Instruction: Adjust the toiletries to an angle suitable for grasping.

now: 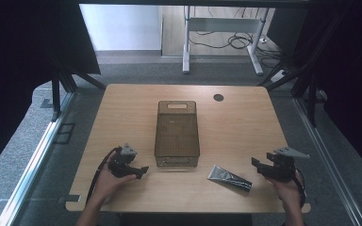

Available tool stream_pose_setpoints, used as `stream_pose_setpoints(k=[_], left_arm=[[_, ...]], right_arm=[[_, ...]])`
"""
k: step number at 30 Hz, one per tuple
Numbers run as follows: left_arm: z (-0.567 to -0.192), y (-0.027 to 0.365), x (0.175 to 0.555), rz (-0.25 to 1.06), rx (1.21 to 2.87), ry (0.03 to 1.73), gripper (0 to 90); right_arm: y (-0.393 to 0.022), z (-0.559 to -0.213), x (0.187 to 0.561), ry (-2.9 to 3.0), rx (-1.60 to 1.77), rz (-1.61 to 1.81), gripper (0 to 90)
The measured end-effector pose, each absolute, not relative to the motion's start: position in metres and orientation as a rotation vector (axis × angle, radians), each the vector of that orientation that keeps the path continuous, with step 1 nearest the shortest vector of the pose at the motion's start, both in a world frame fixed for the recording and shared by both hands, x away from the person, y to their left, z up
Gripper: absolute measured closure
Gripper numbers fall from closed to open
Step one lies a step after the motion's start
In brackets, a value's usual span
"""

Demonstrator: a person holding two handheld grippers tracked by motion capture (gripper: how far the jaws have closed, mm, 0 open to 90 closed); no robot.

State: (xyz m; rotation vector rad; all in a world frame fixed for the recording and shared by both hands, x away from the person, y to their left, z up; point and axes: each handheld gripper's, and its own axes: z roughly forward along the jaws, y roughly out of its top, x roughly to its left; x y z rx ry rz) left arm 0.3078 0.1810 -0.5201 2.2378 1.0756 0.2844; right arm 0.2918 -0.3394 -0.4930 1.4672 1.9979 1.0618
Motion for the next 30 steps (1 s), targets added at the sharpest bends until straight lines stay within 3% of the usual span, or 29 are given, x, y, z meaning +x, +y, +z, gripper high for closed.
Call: stream_pose_setpoints(k=[15, 21, 26, 30], left_arm=[[-0.513, 0.18, 0.305, 0.282, 2.229, 1.045, 24.5], [-0.516, 0.176, 0.308, 0.268, 2.236, 1.043, 24.5], [-0.515, 0.176, 0.308, 0.254, 2.232, 1.039, 24.4], [-0.511, 0.182, 0.31, 0.266, 2.21, 1.054, 24.4]], right_arm=[[-0.329, -0.486, 0.283, 1.959, 1.476, 1.119, 40.9], [-0.329, -0.487, 0.282, 2.002, 1.483, 1.095, 52.2], [-0.326, -0.485, 0.28, 2.049, 1.472, 1.088, 72.7], [-0.324, -0.487, 0.284, 2.113, 1.504, 1.071, 82.9]])
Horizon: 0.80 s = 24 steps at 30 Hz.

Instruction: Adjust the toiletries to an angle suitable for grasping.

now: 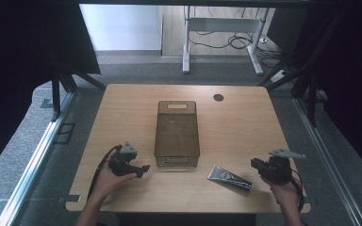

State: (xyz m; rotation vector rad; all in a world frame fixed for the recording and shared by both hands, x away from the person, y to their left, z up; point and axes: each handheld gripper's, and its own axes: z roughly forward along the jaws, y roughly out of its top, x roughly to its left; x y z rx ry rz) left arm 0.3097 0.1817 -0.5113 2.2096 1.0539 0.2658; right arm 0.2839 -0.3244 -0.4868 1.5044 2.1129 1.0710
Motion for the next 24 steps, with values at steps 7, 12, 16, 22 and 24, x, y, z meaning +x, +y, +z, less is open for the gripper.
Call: stream_pose_setpoints(k=[7, 12, 16, 22, 24], left_arm=[[-0.516, 0.188, 0.314, 0.259, 2.205, 1.075, 24.4], [-0.513, 0.192, 0.315, 0.257, 2.191, 1.064, 24.4], [-0.51, 0.193, 0.316, 0.266, 2.184, 1.059, 24.5], [-0.509, 0.188, 0.315, 0.269, 2.189, 1.05, 24.5], [-0.509, 0.186, 0.314, 0.27, 2.189, 1.052, 24.4]], right_arm=[[-0.312, -0.478, 0.284, 2.288, 1.475, 0.946, 89.6], [-0.299, -0.476, 0.277, 2.413, 1.445, 0.857, 89.7], [-0.29, -0.469, 0.269, 2.496, 1.404, 0.83, 89.7], [-0.273, -0.465, 0.252, 2.588, 1.327, 0.774, 89.7], [-0.271, -0.466, 0.248, 2.607, 1.316, 0.769, 89.7]])
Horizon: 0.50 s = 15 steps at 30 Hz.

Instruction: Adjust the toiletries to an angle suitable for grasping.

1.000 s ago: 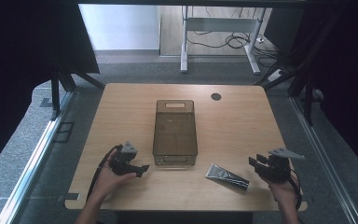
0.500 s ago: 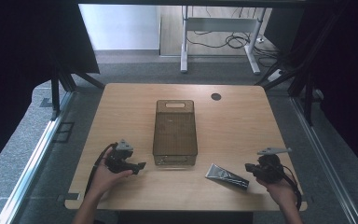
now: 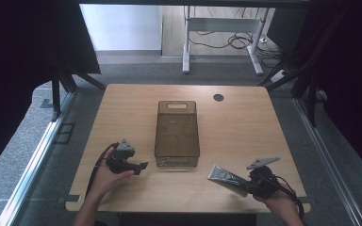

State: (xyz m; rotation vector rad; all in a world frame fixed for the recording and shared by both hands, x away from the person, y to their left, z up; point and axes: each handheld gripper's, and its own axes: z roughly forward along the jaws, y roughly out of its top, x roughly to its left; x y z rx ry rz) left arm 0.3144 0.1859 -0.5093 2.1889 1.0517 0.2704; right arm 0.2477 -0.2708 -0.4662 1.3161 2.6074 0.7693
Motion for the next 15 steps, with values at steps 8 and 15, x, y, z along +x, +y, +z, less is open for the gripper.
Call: stream_pose_setpoints(k=[8, 15], left_arm=[[-0.511, 0.185, 0.315, 0.263, 2.205, 1.043, 24.5], [-0.512, 0.186, 0.315, 0.263, 2.204, 1.051, 24.5]], right_arm=[[-0.27, -0.477, 0.241, 2.645, 1.326, 0.725, 89.7], [-0.273, -0.484, 0.241, 2.645, 1.35, 0.719, 89.8]])
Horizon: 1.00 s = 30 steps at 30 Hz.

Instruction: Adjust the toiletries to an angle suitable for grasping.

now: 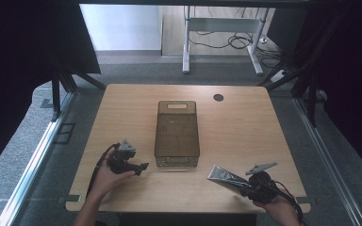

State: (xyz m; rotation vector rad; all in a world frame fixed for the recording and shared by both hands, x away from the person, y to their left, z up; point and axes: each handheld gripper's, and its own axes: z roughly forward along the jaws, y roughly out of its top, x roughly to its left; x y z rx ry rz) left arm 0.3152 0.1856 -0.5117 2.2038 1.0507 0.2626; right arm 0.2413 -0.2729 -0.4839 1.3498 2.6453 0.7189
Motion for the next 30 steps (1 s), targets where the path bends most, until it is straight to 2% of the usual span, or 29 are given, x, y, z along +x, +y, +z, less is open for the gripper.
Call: stream_pose_setpoints(k=[30], left_arm=[[-0.512, 0.185, 0.315, 0.262, 2.209, 1.046, 24.5]], right_arm=[[-0.287, -0.49, 0.267, 2.583, 1.427, 0.673, 89.8]])
